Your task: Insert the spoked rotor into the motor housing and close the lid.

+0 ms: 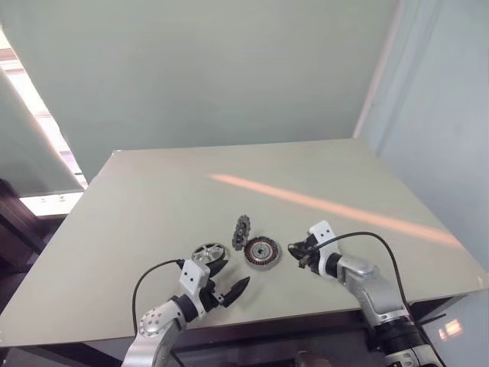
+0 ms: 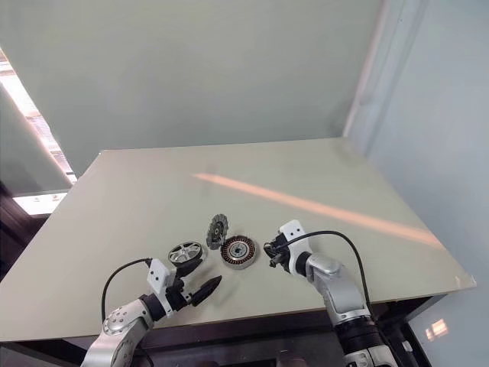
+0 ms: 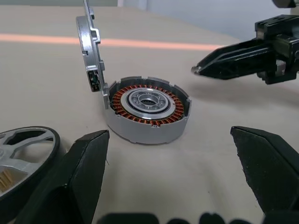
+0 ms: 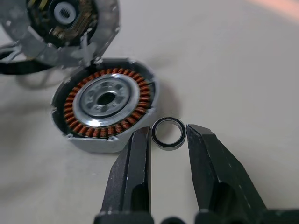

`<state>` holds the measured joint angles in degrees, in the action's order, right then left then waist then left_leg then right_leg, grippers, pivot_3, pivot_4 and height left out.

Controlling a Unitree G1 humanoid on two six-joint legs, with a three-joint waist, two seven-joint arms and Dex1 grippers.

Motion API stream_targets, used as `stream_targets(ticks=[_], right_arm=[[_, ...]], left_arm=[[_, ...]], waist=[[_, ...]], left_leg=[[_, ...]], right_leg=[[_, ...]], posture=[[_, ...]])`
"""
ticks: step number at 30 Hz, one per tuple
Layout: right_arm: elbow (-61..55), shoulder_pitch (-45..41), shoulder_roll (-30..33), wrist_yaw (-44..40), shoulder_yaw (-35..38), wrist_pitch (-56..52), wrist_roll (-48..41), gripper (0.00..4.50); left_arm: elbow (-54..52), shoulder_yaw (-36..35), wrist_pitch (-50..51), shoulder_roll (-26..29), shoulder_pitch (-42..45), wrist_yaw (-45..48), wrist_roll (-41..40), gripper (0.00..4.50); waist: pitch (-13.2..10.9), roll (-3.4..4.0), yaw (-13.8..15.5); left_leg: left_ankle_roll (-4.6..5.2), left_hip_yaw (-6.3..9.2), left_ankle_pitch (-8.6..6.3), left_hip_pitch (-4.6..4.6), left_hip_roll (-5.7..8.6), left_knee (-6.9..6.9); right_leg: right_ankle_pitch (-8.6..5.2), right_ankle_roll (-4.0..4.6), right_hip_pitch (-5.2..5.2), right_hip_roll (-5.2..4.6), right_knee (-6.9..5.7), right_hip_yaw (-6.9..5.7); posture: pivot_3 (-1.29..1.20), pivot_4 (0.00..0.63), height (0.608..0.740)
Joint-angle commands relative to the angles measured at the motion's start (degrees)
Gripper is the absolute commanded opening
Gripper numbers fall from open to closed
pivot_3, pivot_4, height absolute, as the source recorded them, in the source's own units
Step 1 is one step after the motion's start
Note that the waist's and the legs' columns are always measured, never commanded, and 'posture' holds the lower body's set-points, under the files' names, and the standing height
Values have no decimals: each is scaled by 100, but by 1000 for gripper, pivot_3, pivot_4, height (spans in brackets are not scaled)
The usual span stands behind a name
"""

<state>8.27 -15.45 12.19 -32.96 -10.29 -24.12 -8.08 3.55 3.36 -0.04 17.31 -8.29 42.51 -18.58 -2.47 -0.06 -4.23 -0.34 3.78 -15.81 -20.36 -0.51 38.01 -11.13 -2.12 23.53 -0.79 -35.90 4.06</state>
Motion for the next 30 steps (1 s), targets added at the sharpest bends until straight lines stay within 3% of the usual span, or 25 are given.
stream_targets(ticks=[1,30], right_arm=[[-169,-315,-126,30,-146,-64,57,803],[1449,-1076,-897,80,-620,747,568,803]], left_arm=[[-24,-67,-141,22,109,23,44,4500],[-150,-84,-156,20,-1,-26,76,4500]], waist=[[0,0,1],[0,1,-4]], left_leg=[[0,0,0,0,0,-1],[0,4,0,-2,0,-6]], right_leg=[[0,0,0,0,0,0],[1,0,4,0,-1,-3]], posture=[[0,0,740],[0,0,740]])
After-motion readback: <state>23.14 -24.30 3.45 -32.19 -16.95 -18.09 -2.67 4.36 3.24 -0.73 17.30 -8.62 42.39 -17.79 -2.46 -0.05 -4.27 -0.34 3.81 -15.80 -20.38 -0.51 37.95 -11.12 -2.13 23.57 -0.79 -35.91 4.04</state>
